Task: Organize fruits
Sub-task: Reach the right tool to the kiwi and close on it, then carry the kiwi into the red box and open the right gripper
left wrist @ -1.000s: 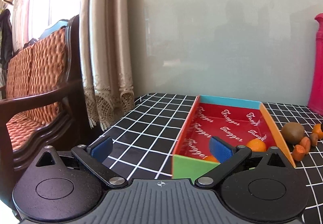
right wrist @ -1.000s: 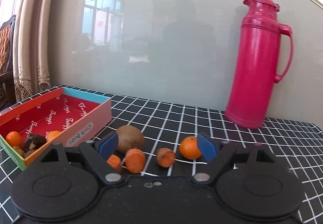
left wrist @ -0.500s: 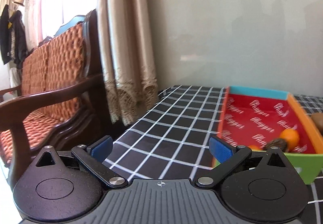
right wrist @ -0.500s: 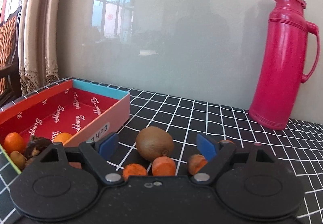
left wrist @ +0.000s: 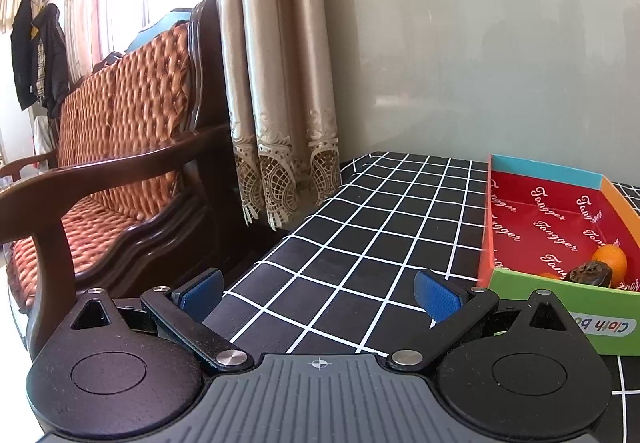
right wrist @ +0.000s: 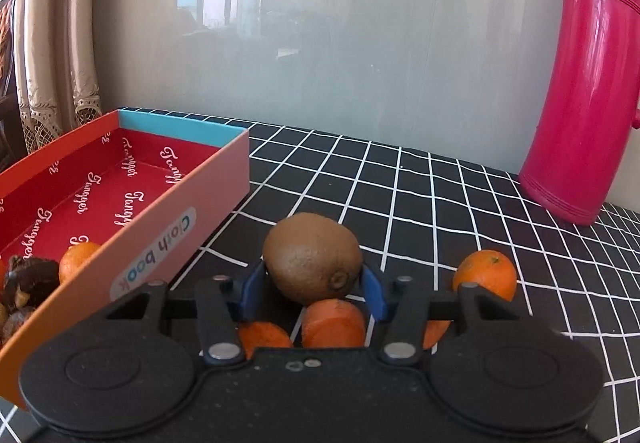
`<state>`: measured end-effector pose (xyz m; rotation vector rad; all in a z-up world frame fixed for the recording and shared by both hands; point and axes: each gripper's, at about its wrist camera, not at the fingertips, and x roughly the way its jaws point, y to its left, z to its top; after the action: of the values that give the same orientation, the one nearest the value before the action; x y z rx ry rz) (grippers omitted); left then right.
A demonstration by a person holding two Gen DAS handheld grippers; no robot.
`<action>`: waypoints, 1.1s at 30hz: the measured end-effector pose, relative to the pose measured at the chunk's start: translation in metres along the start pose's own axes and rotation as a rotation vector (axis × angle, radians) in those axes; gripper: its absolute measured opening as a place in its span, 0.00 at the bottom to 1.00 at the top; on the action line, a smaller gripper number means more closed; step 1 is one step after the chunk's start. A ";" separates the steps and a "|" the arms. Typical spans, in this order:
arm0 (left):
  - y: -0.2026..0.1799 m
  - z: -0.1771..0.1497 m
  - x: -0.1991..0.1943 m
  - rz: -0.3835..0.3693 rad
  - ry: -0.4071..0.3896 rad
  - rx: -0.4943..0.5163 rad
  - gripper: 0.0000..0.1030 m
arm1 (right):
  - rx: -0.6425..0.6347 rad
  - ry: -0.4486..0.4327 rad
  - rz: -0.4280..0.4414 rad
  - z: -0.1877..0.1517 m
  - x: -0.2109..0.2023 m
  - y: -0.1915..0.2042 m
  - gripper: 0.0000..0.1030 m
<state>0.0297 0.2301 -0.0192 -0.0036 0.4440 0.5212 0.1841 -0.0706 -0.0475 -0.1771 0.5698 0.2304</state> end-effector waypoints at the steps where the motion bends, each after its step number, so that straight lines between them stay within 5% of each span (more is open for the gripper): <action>1: 0.001 -0.001 -0.001 -0.002 -0.002 -0.001 0.98 | -0.005 -0.002 0.000 0.001 -0.001 0.000 0.48; 9: 0.002 0.002 -0.009 -0.011 -0.015 -0.006 0.98 | -0.021 -0.075 0.013 0.012 -0.035 0.002 0.40; 10: 0.002 0.002 -0.010 -0.010 -0.016 -0.005 0.98 | -0.027 -0.086 0.014 0.014 -0.039 0.003 0.12; 11: 0.002 0.002 -0.011 -0.008 -0.016 -0.005 0.98 | -0.039 -0.100 0.010 0.016 -0.045 0.006 0.00; 15: 0.005 0.001 -0.012 -0.005 -0.016 -0.008 0.98 | -0.077 -0.116 0.002 0.016 -0.050 0.008 0.04; 18: 0.005 0.001 -0.011 -0.002 -0.007 -0.007 0.98 | -0.021 -0.088 0.019 0.013 -0.043 -0.008 0.26; 20: 0.005 0.002 -0.010 -0.010 -0.005 -0.011 0.98 | 0.029 -0.091 0.035 0.011 -0.041 -0.018 0.54; 23: -0.001 0.003 -0.010 -0.015 -0.011 0.008 0.98 | 0.031 -0.122 0.033 0.010 -0.044 -0.018 0.79; 27: -0.005 0.003 -0.010 -0.028 -0.012 0.021 0.98 | -0.020 -0.049 0.036 0.005 -0.031 -0.006 0.74; 30: -0.004 0.003 -0.009 -0.027 -0.010 0.019 0.98 | -0.018 0.033 0.026 0.005 -0.016 -0.006 0.50; 33: -0.003 0.002 -0.007 -0.026 -0.002 0.015 0.98 | -0.011 0.045 0.025 0.007 -0.014 -0.006 0.49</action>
<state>0.0261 0.2245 -0.0144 0.0057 0.4449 0.4918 0.1779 -0.0770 -0.0334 -0.1861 0.6156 0.2544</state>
